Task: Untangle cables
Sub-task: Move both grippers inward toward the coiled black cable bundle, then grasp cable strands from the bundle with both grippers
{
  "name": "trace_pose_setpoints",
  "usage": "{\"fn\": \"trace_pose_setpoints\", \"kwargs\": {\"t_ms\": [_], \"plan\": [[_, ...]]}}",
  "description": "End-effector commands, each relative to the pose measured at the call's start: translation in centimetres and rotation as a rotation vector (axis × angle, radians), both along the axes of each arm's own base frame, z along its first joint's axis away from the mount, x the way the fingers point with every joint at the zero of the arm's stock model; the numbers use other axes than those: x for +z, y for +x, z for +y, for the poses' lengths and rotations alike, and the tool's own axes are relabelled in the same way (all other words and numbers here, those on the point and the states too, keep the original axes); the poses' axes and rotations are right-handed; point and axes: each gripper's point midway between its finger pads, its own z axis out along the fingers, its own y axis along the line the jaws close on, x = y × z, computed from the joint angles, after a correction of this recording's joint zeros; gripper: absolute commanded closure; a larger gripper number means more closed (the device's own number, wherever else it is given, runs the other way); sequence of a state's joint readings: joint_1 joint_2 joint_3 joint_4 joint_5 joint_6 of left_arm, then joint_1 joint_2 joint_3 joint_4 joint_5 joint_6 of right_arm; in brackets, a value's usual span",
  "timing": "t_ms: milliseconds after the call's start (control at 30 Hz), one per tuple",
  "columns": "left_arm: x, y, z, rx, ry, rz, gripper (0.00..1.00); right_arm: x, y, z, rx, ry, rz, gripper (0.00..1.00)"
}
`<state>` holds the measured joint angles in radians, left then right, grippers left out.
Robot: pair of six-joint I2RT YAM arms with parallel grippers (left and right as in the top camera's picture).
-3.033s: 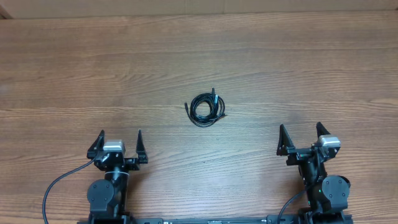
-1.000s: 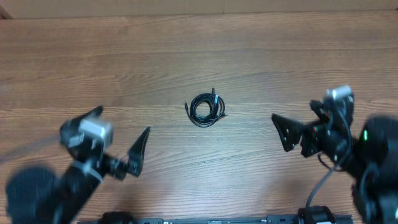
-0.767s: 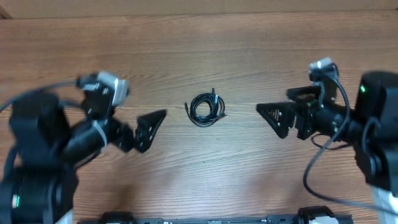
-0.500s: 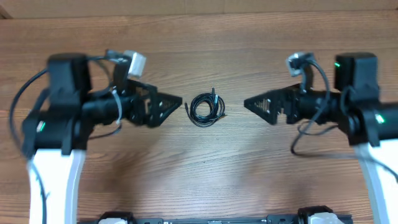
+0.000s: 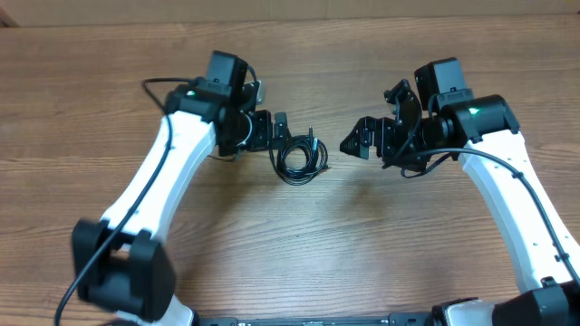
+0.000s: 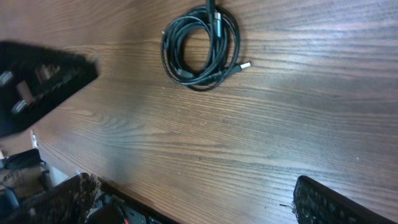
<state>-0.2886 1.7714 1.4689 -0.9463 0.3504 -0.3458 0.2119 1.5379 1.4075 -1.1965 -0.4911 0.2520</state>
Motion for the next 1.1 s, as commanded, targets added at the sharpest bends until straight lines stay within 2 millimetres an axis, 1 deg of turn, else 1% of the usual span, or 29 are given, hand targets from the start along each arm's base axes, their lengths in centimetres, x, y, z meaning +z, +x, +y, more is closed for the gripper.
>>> {"fn": "trace_pose_setpoints", "kwargs": {"t_ms": [0, 67, 100, 167, 200, 233, 267, 300, 333, 400, 433, 533, 567, 667, 700, 767, 800, 867, 933, 967, 1033, 1067], "plan": [[-2.0, 1.2, -2.4, -0.015, -0.096, 0.051, 0.00, 0.3, 0.3, -0.2, -0.011, -0.015, -0.010, 0.00], [-3.6, 2.2, -2.9, -0.019, -0.111, 0.052, 0.00, 0.3, 0.3, -0.2, -0.012, -0.015, -0.009, 0.00], [-4.4, 2.6, -3.1, -0.019, -0.111, 0.052, 0.06, 0.3, 0.3, -0.2, -0.012, -0.015, -0.009, 0.00], [-6.0, 3.2, -3.3, -0.006, -0.115, 0.068, 0.13, 0.3, 0.3, -0.2, -0.012, -0.015, -0.009, 0.00], [-6.9, 3.4, -3.4, 0.016, -0.116, 0.089, 0.29, 0.3, 0.3, -0.2, -0.012, -0.015, -0.009, 0.00], [-7.5, 3.4, -3.4, 0.027, -0.115, 0.103, 0.39, 0.3, 0.3, -0.2, -0.012, -0.015, -0.009, 0.00], [-8.0, 3.4, -3.4, 0.030, -0.113, 0.113, 0.44, 0.3, 0.3, -0.2, -0.012, -0.015, -0.009, 0.00], [-8.6, 3.4, -3.4, 0.031, -0.109, 0.124, 0.52, 0.3, 0.3, -0.2, -0.012, -0.015, -0.009, 0.00], [-9.2, 3.4, -3.4, 0.031, -0.105, 0.134, 0.54, 0.3, 0.3, -0.2, -0.012, -0.015, -0.010, 0.00], [-9.6, 3.3, -3.4, 0.031, -0.102, 0.143, 0.53, 0.3, 0.4, -0.2, -0.012, -0.014, -0.012, 0.00], [-9.7, 3.3, -3.4, 0.031, -0.101, 0.147, 0.54, 0.4, 0.5, -0.1, -0.012, -0.013, -0.016, 0.00], [-10.0, 3.0, -3.8, 0.020, -0.098, 0.154, 0.71, 0.4, 0.5, -0.1, -0.012, -0.012, -0.020, 0.00], [-10.0, 2.8, -4.0, 0.009, -0.095, 0.152, 0.75, 0.4, 0.5, -0.1, -0.012, -0.012, -0.020, 0.00], [-10.0, 2.5, -4.7, -0.016, -0.089, 0.146, 0.75, 0.4, 0.5, -0.1, -0.012, -0.012, -0.020, 0.00], [-10.0, 2.5, -4.8, -0.018, -0.086, 0.145, 0.78, 0.4, 0.5, -0.1, -0.012, -0.012, -0.020, 0.00], [-10.1, 2.4, -4.9, -0.025, -0.084, 0.143, 0.95, 0.4, 0.5, -0.1, -0.012, -0.013, -0.019, 0.00], [-10.0, 2.3, -5.0, -0.027, -0.087, 0.143, 0.96, 0.4, 0.5, -0.1, -0.012, -0.013, -0.015, 0.00], [-9.3, 2.3, -5.0, -0.022, -0.104, 0.150, 0.96, 0.3, 0.3, -0.2, -0.012, -0.015, -0.006, 0.00], [-7.6, 2.3, -5.3, -0.027, -0.148, 0.160, 0.96, 0.3, 0.2, -0.2, -0.012, -0.016, -0.005, 0.00], [-5.7, 2.4, -5.6, -0.033, -0.184, 0.156, 0.96, 0.3, 0.3, -0.2, -0.012, -0.015, -0.010, 0.00], [-2.5, 2.6, -6.2, -0.065, -0.245, 0.128, 0.96, 0.3, 0.4, -0.1, -0.012, -0.014, -0.013, 0.00], [1.4, 2.4, -7.0, -0.110, -0.312, 0.076, 0.96, 0.4, 0.5, -0.1, -0.013, -0.013, -0.015, 0.00]]}}
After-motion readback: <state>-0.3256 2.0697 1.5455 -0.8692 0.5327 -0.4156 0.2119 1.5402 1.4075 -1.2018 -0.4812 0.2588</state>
